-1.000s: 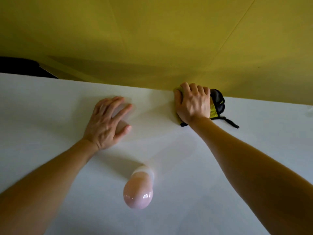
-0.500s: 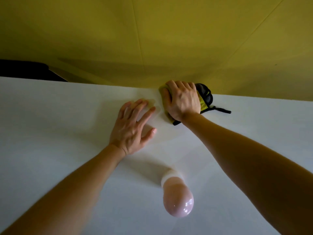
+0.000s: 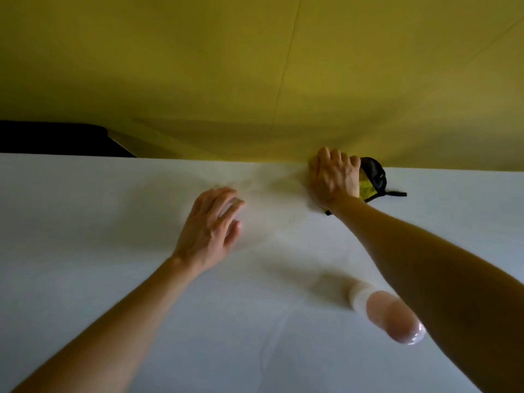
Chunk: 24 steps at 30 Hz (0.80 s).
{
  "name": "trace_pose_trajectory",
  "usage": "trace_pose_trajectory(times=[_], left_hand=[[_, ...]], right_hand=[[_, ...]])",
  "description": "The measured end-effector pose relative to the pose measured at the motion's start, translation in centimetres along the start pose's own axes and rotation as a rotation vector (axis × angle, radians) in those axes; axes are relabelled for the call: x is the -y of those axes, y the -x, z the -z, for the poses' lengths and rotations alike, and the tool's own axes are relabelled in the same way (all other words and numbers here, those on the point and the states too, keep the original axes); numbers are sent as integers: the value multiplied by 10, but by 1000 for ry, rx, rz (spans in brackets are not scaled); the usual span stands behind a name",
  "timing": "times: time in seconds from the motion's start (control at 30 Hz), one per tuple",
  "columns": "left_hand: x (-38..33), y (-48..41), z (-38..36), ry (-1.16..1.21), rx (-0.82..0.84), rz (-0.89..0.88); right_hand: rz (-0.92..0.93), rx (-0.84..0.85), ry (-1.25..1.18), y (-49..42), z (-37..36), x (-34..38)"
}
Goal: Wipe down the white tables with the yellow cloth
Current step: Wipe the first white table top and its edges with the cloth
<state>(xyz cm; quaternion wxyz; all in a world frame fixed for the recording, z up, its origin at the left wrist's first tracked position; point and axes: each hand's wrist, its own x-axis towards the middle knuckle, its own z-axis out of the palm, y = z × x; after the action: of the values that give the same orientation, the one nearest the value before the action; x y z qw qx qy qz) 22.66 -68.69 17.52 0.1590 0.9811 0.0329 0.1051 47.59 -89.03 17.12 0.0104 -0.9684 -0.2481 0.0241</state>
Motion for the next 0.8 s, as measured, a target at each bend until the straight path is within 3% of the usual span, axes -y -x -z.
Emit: trace_pose_trajectory(times=[0.17, 0.23, 0.37, 0.43, 0.5, 0.57, 0.63, 0.73, 0.8], left_hand=[[87, 58, 36, -228, 69, 137], [112, 78, 46, -262, 75, 176], [130, 97, 47, -212, 83, 140], [130, 95, 47, -206, 76, 146], [130, 93, 48, -201, 70, 150], [131, 96, 46, -213, 65, 155], [132, 98, 44, -221, 71, 141], [136, 99, 44, -232, 60, 146], [138, 100, 43, -223, 51, 129]], right_hand=[[28, -32, -215, 10, -13, 163], [119, -52, -258, 17, -17, 200], [458, 18, -284, 12, -10, 133], [325, 10, -271, 6, -9, 82], [73, -101, -265, 10, -10, 59], [-157, -214, -203, 16, -16, 89], [-214, -249, -221, 20, -19, 151], [59, -190, -350, 23, -19, 246], [196, -195, -363, 23, -22, 257]])
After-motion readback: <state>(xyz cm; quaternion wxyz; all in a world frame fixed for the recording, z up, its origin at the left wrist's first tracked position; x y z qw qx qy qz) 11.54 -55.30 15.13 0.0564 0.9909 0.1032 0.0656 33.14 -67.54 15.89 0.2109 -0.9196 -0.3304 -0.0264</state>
